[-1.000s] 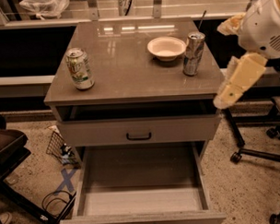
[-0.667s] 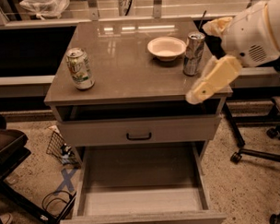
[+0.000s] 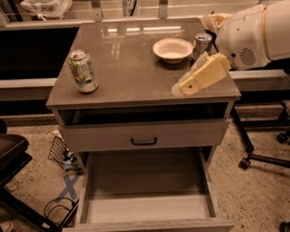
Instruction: Place 7up can into middle drawer
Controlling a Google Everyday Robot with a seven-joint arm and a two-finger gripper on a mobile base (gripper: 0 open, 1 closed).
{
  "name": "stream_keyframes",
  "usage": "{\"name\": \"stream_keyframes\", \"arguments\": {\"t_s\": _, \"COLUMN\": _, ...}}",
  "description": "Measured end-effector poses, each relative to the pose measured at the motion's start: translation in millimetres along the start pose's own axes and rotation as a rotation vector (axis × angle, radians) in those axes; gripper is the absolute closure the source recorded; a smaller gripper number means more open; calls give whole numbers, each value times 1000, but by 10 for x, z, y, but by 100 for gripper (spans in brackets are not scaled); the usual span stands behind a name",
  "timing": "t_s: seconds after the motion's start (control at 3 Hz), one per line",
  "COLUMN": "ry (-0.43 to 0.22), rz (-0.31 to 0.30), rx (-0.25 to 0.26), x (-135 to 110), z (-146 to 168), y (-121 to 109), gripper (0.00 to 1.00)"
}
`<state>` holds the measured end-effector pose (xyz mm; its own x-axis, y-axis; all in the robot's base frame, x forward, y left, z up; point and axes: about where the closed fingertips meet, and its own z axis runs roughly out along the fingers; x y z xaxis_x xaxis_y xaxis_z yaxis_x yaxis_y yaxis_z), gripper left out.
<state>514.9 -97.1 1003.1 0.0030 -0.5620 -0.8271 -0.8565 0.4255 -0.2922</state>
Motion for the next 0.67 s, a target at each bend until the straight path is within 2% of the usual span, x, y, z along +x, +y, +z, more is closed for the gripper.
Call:
{"name": "stream_keyframes", "arguments": {"t_s": 0.33, "ry": 0, "rz": 0, "rx": 0, "x": 0, "z": 0, "y": 0, "gripper": 0}}
{"name": "stream_keyframes", "arguments": {"t_s": 0.67, "ry": -64, "rz": 33, "rx": -30, "x": -81, "z": 431, "y": -81, "gripper": 0}}
